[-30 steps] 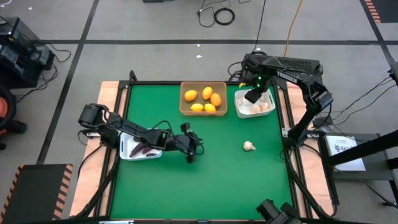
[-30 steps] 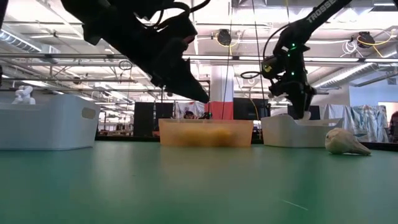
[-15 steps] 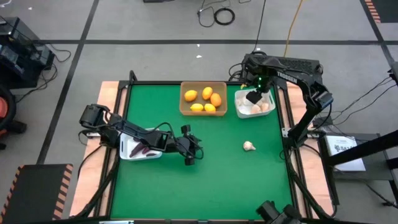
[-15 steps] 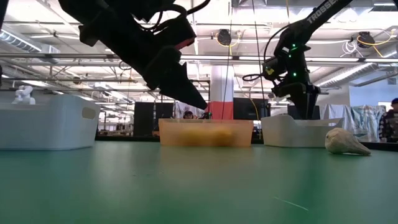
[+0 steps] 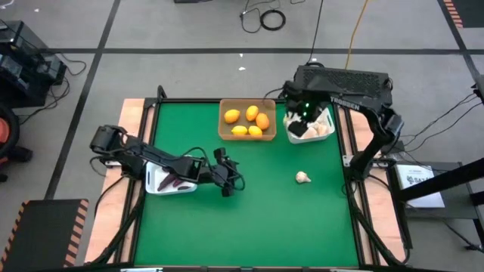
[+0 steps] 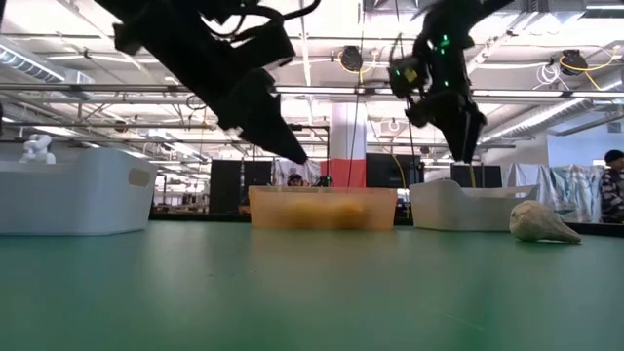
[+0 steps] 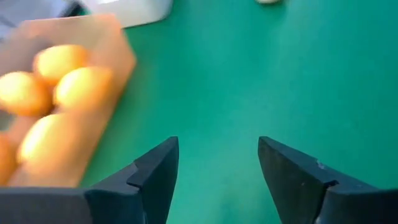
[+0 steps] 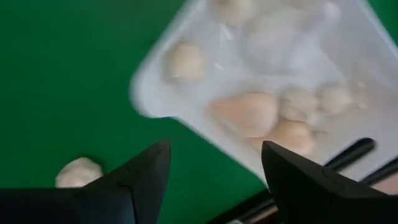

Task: Sort produce into baskets
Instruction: Put the garlic into the right white bin

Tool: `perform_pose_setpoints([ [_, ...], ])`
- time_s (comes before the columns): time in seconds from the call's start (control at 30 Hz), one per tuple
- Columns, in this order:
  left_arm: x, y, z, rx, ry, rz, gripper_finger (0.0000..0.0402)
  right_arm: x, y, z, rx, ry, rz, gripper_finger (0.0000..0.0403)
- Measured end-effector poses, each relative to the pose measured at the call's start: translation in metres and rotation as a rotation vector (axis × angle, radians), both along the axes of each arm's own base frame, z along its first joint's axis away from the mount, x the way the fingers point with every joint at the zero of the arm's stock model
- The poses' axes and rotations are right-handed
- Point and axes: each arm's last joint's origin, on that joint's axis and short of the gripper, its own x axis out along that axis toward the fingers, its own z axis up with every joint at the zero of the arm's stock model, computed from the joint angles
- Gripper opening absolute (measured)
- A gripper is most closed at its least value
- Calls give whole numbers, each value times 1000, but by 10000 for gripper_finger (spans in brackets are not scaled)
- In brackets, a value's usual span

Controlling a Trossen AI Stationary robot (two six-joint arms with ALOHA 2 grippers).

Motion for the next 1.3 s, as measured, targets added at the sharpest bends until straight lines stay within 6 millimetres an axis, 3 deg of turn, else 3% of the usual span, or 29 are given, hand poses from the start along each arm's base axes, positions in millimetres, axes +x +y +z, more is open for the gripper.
perform_pose_setpoints([
  [0.27, -25, -7, 14, 85, -16, 66, 228, 27, 78, 23, -52, -75, 151, 242],
  [0.47, -53, -14, 27, 111, -72, 25, 228, 32, 134, 37, -113, -122, 215, 242],
  [0.67, -74, -18, 38, 82, -187, -24, 228, 34, 180, 36, -174, -113, 300, 242],
  [0.83, -82, -19, 39, 78, -224, -56, 228, 27, 208, 16, -179, -66, 374, 242],
  [0.97, -82, -19, 39, 71, -224, -66, 228, 20, 223, -9, -192, -140, 414, 242],
  [1.1, -82, -19, 39, 71, -224, -65, 228, 12, 229, -33, -172, -196, 422, 242],
  [1.3, -82, -19, 39, 69, -227, -64, 228, -1, 225, -60, -169, -130, 427, 245],
])
